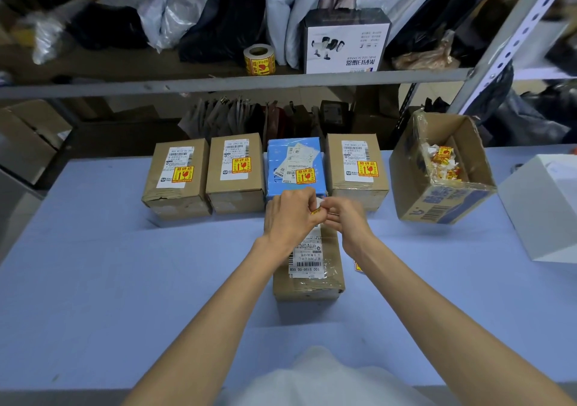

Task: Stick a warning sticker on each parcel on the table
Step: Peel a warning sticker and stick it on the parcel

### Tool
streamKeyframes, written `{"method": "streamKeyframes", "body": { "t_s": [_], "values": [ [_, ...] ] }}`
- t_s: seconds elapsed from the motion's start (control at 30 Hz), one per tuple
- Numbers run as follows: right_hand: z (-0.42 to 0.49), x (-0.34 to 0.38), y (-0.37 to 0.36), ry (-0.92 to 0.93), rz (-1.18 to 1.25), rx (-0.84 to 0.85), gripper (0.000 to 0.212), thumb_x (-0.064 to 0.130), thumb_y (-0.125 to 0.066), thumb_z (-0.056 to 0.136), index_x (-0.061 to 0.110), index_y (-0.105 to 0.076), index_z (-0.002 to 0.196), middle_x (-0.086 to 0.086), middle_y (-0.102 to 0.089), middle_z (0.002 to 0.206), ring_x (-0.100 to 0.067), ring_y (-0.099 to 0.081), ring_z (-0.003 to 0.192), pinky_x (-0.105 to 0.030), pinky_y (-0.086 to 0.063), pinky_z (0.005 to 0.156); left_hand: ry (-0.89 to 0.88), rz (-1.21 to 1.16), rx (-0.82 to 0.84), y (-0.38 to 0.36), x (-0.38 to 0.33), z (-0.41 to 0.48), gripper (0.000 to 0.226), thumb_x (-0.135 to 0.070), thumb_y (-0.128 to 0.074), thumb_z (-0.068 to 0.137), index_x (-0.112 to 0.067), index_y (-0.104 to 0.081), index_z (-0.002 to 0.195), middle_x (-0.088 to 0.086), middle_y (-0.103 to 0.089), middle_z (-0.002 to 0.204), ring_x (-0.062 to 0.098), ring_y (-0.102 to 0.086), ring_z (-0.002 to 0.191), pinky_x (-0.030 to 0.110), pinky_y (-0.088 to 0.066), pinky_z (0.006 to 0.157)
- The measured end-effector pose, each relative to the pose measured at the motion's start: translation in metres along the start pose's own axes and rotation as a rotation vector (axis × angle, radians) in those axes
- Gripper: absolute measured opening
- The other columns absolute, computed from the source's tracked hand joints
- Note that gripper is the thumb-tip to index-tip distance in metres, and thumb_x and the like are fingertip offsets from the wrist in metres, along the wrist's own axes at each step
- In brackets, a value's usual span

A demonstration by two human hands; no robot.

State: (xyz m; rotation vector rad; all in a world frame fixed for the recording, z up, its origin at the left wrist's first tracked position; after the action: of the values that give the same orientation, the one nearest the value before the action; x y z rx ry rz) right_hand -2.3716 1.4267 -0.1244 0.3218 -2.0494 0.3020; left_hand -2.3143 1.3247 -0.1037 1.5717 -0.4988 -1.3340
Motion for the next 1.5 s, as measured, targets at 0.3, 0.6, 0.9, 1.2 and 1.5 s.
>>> {"method": "streamKeyframes", "body": {
  "t_s": [0.3, 0.6, 0.9, 1.2, 1.5],
  "values": [
    [-0.005, -0.002, -0.001, -0.131, 0.174, -0.003, 0.009, -0.002, -0.052, 0.079, 0.001, -0.06, 0.075, -0.002, -0.064, 0.054, -0.007, -0.057, 0.041, -0.016, -0.043, 0.041, -0.081, 0.055, 0.09, -0.003, -0.007, 0.0, 0.008, -0.022, -0.054, 0.082, -0.014, -0.054, 0.08, 0.006, -0.064, 0.079, 0.03, -0.059, 0.073, 0.035, -0.044, 0.062],
    [-0.011, 0.006, -0.005, -0.048, 0.31, 0.057, 0.024, -0.001, -0.045, 0.077, 0.007, -0.064, 0.066, -0.002, -0.062, 0.057, -0.01, -0.056, 0.054, -0.018, -0.043, 0.052, -0.038, -0.209, 0.095, -0.005, -0.009, 0.0, 0.011, -0.025, -0.058, 0.08, -0.029, -0.051, 0.072, -0.007, -0.06, 0.068, 0.018, -0.058, 0.068, 0.03, -0.046, 0.06],
    [0.004, 0.005, 0.007, -0.038, 0.188, 0.032, 0.015, 0.001, -0.055, 0.089, 0.001, -0.062, 0.103, -0.012, -0.067, 0.088, -0.018, -0.066, 0.072, -0.022, -0.055, 0.065, 0.249, -0.651, 0.113, -0.011, 0.013, 0.007, 0.021, -0.022, -0.058, 0.09, -0.017, -0.057, 0.07, -0.001, -0.057, 0.069, 0.012, -0.05, 0.066, 0.028, -0.04, 0.065],
    [0.002, 0.006, 0.017, 0.218, -0.069, -0.157, 0.032, -0.012, -0.074, 0.073, 0.0, -0.061, 0.1, -0.007, -0.065, 0.076, -0.015, -0.068, 0.072, -0.016, -0.055, 0.06, 0.559, -0.876, 0.192, -0.017, 0.037, -0.008, 0.024, -0.03, -0.064, 0.09, -0.01, -0.075, 0.097, -0.003, -0.068, 0.074, -0.005, -0.053, 0.047, 0.02, -0.037, 0.054],
    [0.0, -0.008, 0.02, 0.212, -0.049, -0.213, 0.033, -0.01, -0.077, 0.07, 0.003, -0.062, 0.097, -0.009, -0.067, 0.076, -0.019, -0.069, 0.073, -0.024, -0.056, 0.066, 0.46, -0.358, -0.129, -0.011, 0.047, -0.012, 0.031, -0.034, -0.065, 0.087, -0.02, -0.064, 0.114, -0.002, -0.067, 0.107, 0.014, -0.06, 0.101, 0.028, -0.047, 0.079]
  ]
}}
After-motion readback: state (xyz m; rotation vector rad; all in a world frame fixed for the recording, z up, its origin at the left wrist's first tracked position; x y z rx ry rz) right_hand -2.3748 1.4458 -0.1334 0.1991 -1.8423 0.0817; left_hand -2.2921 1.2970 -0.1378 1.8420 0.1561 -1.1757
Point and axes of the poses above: each hand's wrist, its own z-axis towards the middle knuckle, its own y-axis out of the back of the hand, x = y × z, the point moved 2 cm from there along z, towards the middle knuckle
